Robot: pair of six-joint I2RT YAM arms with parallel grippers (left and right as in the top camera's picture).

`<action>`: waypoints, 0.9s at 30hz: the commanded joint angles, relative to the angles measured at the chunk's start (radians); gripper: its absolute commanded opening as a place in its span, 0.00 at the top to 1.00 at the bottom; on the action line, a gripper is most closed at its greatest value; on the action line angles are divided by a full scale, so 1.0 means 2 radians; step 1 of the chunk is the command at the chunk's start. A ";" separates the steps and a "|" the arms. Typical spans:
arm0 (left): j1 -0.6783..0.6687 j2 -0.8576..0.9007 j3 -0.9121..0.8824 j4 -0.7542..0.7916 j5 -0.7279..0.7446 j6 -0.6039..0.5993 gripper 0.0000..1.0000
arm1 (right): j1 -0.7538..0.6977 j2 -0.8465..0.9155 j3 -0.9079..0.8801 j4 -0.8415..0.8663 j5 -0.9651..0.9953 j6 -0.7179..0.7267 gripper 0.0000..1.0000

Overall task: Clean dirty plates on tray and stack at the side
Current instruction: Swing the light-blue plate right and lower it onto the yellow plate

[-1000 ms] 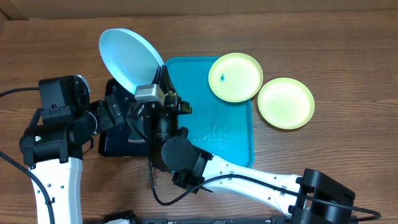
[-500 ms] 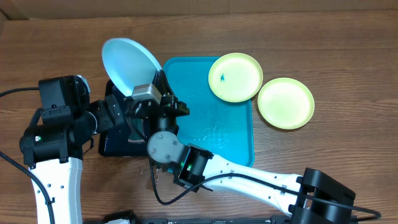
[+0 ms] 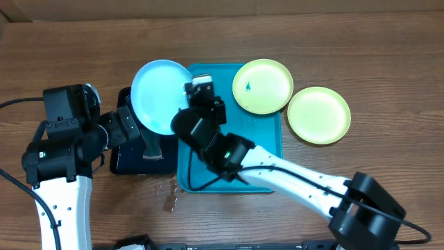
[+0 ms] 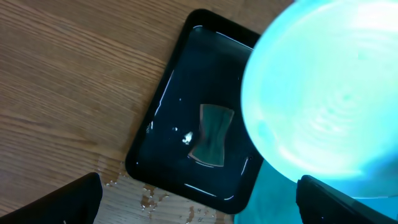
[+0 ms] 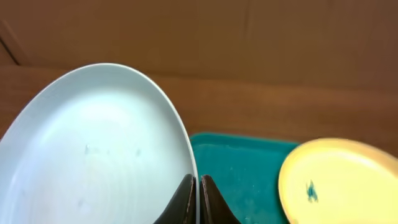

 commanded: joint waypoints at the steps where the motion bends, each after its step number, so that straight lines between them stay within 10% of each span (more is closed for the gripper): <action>1: -0.001 -0.001 0.007 0.000 -0.006 0.008 0.00 | -0.035 -0.066 0.007 -0.045 -0.057 0.097 0.96; 15: -0.001 -0.001 0.007 0.000 -0.006 0.008 0.00 | -0.380 -0.141 0.005 -0.323 -0.350 0.209 0.96; 27: -0.001 -0.001 0.007 0.000 -0.006 0.008 0.00 | -0.552 -0.140 -0.060 -0.415 -0.349 0.207 0.96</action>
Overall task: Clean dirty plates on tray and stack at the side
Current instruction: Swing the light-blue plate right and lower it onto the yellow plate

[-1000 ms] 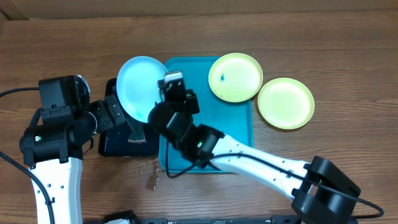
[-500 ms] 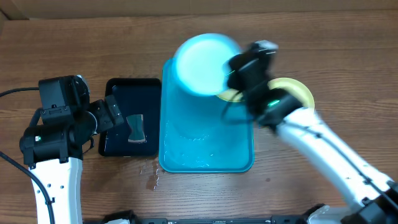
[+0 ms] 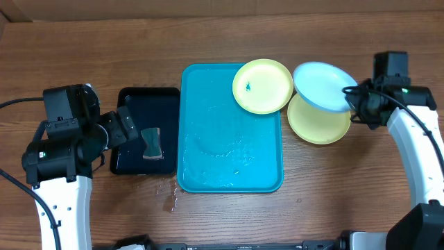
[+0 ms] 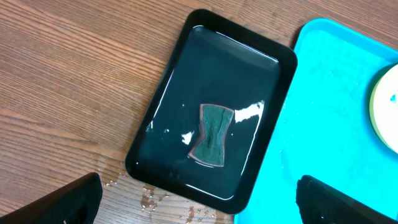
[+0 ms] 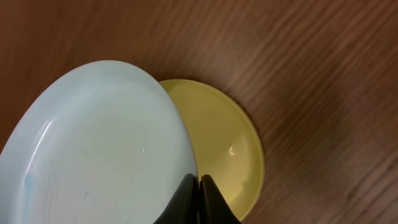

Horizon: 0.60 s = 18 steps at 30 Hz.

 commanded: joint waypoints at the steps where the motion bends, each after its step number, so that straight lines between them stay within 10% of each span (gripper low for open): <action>1: 0.000 -0.001 0.007 0.000 -0.006 0.008 0.00 | -0.004 -0.007 -0.027 0.006 -0.002 0.005 0.96; 15: 0.000 -0.001 0.007 0.000 -0.006 0.008 0.00 | -0.003 -0.007 -0.111 0.060 0.030 0.010 0.95; 18: 0.000 -0.001 0.007 0.000 -0.006 0.008 0.00 | -0.003 -0.007 -0.118 0.071 0.029 0.010 0.78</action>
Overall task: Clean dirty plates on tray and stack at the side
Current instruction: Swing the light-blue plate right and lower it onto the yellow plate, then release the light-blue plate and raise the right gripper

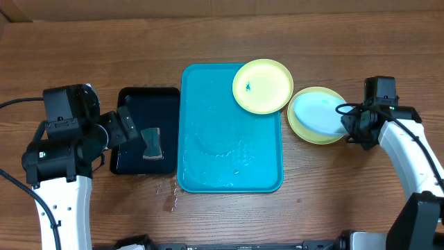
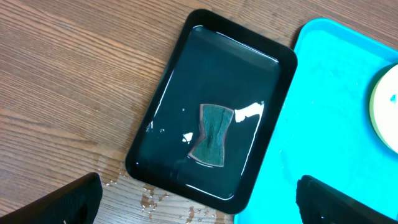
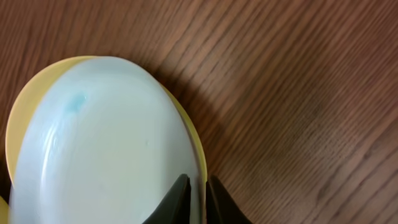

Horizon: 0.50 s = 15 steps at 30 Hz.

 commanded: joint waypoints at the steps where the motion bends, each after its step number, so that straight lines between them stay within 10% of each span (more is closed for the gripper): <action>1: 0.000 -0.001 0.007 0.000 -0.006 0.008 0.00 | 0.001 -0.007 -0.011 0.012 0.006 0.001 0.74; 8: 0.000 -0.001 0.007 0.000 -0.006 0.008 0.00 | 0.002 -0.007 -0.014 0.024 -0.040 -0.001 0.28; 15: 0.000 -0.001 0.007 0.000 -0.006 0.008 0.00 | 0.011 -0.007 -0.013 0.068 -0.124 -0.160 0.27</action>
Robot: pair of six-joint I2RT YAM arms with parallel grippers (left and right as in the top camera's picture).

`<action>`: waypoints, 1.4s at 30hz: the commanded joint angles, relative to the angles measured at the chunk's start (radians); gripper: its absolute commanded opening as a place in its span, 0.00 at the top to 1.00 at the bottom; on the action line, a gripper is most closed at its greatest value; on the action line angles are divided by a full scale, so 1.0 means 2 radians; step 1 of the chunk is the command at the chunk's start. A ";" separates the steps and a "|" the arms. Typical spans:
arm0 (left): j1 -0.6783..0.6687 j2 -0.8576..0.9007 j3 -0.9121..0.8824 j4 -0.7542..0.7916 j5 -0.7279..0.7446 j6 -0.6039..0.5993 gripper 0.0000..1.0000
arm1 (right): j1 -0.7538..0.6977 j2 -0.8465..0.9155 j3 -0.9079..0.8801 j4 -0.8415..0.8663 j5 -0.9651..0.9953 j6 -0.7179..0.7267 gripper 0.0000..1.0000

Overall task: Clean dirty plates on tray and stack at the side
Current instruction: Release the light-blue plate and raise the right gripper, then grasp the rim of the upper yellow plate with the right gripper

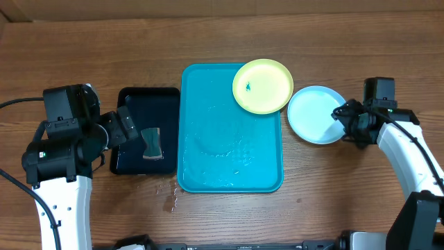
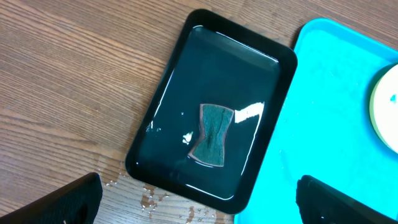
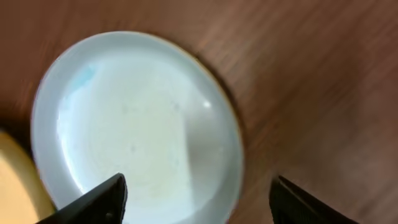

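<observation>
A pale blue plate (image 1: 316, 114) lies flat on the table right of the teal tray (image 1: 208, 163), covering the yellow plate beneath it; it fills the right wrist view (image 3: 134, 124). My right gripper (image 1: 341, 118) stands open at that plate's right rim, holding nothing. A yellow plate with a small blue-green smear (image 1: 262, 85) rests on the tray's far right corner. My left gripper (image 2: 193, 202) hangs open above the black water tray (image 2: 214, 81), where a green sponge (image 2: 212, 135) lies.
Water drops (image 1: 168, 194) spot the wood near the tray's front left corner. A brown cardboard wall runs along the table's far edge.
My right gripper has opened and let go of the pale blue plate, which now lies flat on the yellow plate at the side. The left arm is unchanged.
My right gripper held the pale blue plate by its rim over the black water tray. Then it held the plate above the lone yellow plate right of the tray, then tilted onto it. Now the plate is released, stacked there.
</observation>
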 commanded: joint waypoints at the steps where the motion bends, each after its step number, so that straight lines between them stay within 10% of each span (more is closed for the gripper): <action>1: 0.000 -0.001 0.007 0.000 -0.006 0.008 0.00 | 0.010 -0.007 0.004 0.023 -0.073 -0.116 0.27; 11: 0.000 -0.001 0.007 0.000 -0.006 0.008 0.00 | 0.033 0.003 0.084 0.013 -0.109 -0.153 0.30; 22: 0.000 -0.001 0.007 0.000 -0.006 0.008 0.00 | 0.088 0.196 0.396 -0.190 -0.091 -0.232 0.32; 42: 0.000 -0.001 0.007 0.000 -0.006 0.008 0.00 | 0.152 0.283 0.381 -0.103 0.018 -0.202 0.50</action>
